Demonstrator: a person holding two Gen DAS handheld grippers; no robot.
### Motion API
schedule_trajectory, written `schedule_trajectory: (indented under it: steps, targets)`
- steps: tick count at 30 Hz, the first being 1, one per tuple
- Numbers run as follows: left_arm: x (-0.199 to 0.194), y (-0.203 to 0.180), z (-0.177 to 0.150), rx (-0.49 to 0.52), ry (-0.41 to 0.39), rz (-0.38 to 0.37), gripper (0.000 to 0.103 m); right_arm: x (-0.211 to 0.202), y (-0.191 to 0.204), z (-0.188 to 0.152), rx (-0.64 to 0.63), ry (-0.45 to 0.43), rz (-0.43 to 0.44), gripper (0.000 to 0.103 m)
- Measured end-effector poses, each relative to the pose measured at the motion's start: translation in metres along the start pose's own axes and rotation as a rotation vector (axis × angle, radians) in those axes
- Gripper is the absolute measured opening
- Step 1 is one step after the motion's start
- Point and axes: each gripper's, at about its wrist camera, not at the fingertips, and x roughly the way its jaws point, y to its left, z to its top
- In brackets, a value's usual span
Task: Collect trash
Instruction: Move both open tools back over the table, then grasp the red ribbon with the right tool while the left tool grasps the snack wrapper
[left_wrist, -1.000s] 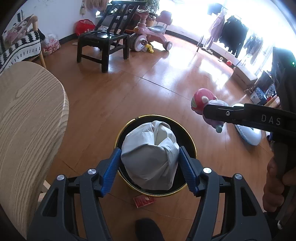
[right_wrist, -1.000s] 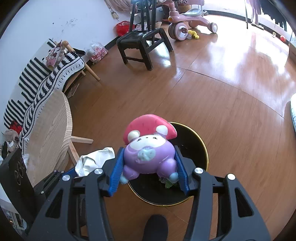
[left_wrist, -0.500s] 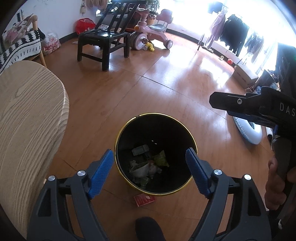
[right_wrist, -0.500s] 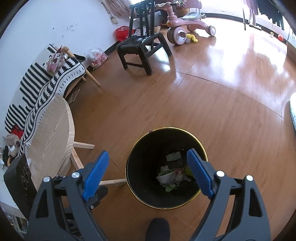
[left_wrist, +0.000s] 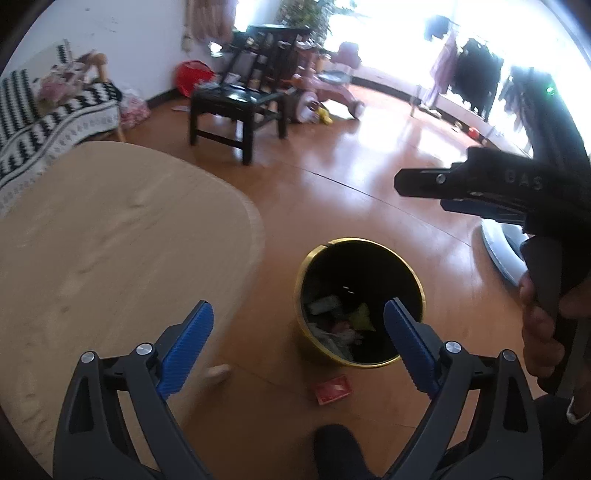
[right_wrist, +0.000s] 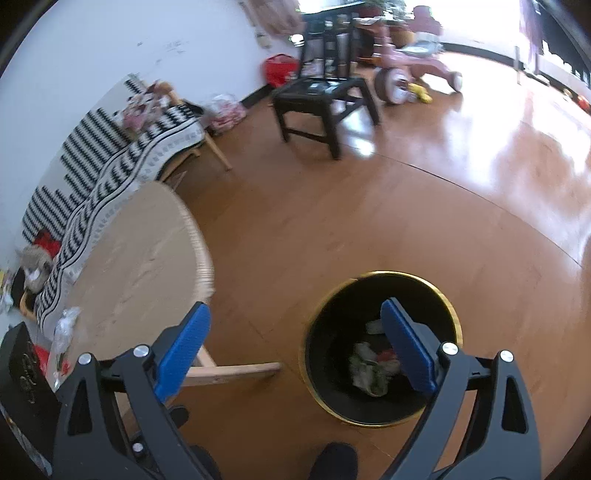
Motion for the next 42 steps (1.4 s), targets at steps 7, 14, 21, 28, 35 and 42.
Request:
schedule_trajectory:
  steps: [7, 14, 21, 28, 35, 42]
  targets:
    - [-0.065, 0.064, -0.021, -0.062, -0.056, 0.107, 0.093, 0.025, 0.090, 0.000, -0.113, 0.038, 0.069, 0.091]
    - [-0.133, 0.137, -0.057, -0.160, -0.105, 0.229, 0.093, 0.049, 0.199, -0.012, -0.242, 0.080, 0.169, 0.091]
    - [-0.204, 0.226, -0.119, -0.300, -0.132, 0.377, 0.093, 0.065, 0.321, -0.051, -0.447, 0.130, 0.258, 0.091]
    - [-0.274, 0.320, -0.195, -0.533, -0.163, 0.518, 0.093, 0.087, 0.426, -0.109, -0.612, 0.204, 0.350, 0.091]
    - [-0.311, 0.407, -0.258, -0.715, -0.168, 0.575, 0.093, 0.123, 0.514, -0.159, -0.708, 0.294, 0.420, 0.091]
    - [-0.304, 0.453, -0.292, -0.719, -0.134, 0.575, 0.093, 0.154, 0.567, -0.194, -0.846, 0.342, 0.437, 0.091]
